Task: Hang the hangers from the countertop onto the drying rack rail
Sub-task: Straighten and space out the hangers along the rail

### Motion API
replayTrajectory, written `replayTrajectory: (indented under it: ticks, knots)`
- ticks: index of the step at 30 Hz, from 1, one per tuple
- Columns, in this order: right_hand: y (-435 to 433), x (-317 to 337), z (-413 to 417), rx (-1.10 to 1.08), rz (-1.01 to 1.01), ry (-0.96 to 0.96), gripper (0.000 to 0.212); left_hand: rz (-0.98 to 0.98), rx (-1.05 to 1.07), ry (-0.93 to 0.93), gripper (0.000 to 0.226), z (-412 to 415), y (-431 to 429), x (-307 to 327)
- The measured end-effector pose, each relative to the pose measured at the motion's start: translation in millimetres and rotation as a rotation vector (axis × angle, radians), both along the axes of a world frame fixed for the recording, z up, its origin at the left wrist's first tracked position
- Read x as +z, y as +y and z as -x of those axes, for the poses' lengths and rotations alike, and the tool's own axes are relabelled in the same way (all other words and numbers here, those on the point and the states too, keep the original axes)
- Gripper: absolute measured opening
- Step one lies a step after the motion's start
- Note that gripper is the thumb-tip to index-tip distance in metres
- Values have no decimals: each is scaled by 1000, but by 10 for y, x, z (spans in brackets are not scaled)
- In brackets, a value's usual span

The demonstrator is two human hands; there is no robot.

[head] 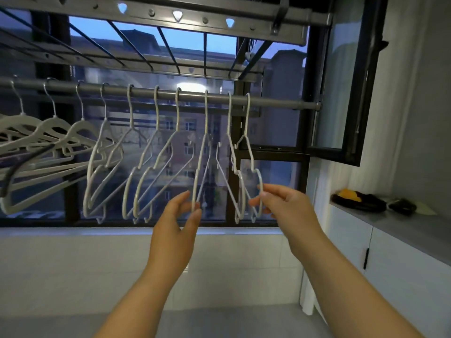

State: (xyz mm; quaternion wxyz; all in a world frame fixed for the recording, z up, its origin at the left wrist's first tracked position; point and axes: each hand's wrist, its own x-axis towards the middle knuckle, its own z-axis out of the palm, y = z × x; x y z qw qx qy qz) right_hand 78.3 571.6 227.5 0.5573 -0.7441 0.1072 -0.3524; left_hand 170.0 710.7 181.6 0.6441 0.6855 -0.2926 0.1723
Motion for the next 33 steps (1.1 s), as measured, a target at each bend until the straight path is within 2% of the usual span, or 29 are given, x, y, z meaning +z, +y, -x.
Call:
replayTrajectory:
  ticks: [6, 14, 17, 19, 23, 25, 29, 33]
  knots:
    - [48, -64, -74, -33, 13, -15, 24, 9, -8, -12, 18, 27, -78, 0]
    - [89, -77, -65, -49, 40, -14, 21, 28, -35, -40, 19, 46, -74, -4]
    - [98, -72, -9, -65, 53, -69, 24, 38, -60, -49, 26, 67, -35, 23]
    - [113, -120, 3, -169, 186, -143, 34, 45, -79, -45, 28, 77, -14, 35]
    - [272, -182, -39, -532, 719, -408, 37, 66, -80, -48, 18, 61, -6, 29]
    - [305, -213, -120, -702, 892, -395, 40, 77, -85, -39, 16, 46, -4, 27]
    - [309, -249, -248, -795, 1004, -250, 43, 78, -108, -42, 21, 41, 6, 33]
    - [336, -248, -329, -862, 1046, -210, 34, 80, -121, -55, 29, 35, 2, 29]
